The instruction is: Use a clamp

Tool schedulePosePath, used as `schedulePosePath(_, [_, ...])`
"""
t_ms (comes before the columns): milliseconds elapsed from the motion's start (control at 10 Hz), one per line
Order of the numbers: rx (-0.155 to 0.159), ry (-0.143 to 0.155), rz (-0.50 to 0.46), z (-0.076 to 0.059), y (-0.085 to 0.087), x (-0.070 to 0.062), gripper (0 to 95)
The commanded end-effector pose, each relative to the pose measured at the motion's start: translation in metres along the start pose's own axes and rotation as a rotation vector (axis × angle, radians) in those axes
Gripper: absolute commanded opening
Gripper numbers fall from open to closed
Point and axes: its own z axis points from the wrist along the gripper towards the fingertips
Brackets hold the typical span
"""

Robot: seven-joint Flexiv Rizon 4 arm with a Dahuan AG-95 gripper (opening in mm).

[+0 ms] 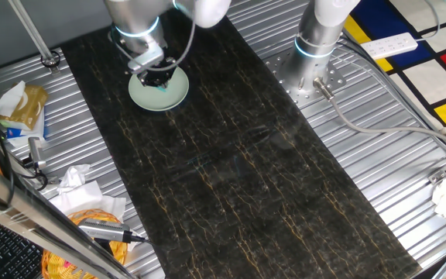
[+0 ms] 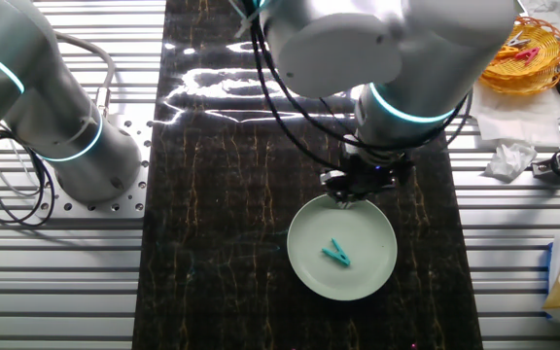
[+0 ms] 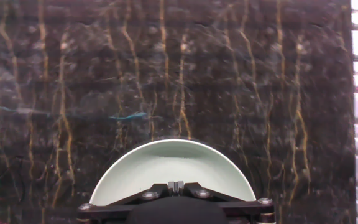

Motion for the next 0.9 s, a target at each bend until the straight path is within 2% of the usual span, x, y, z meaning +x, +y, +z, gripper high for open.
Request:
schedulePosePath(100, [0.082,-0.032,-0.165,0.006,0.004,0.001,0.0])
schedulePosePath(200, [0.1,-0.024,-0.169,0.008,0.007,0.002,0.0])
schedulePosePath(300, [0.134,-0.014,-0.171,0.012,0.013,0.005,0.0])
schedulePosePath(500, [0.141,-0.001,-0.184,0.015,0.015,0.014,0.0])
schedulePosePath(600, [0.157,0.01,-0.182,0.019,0.017,0.019,0.0])
schedulePosePath(700, [0.16,0.014,-0.168,0.023,0.017,0.022,0.0])
schedulePosePath(800, [0.161,0.028,-0.16,0.025,0.017,0.024,0.0])
schedulePosePath(900, [0.166,0.06,-0.152,0.03,0.017,0.029,0.0])
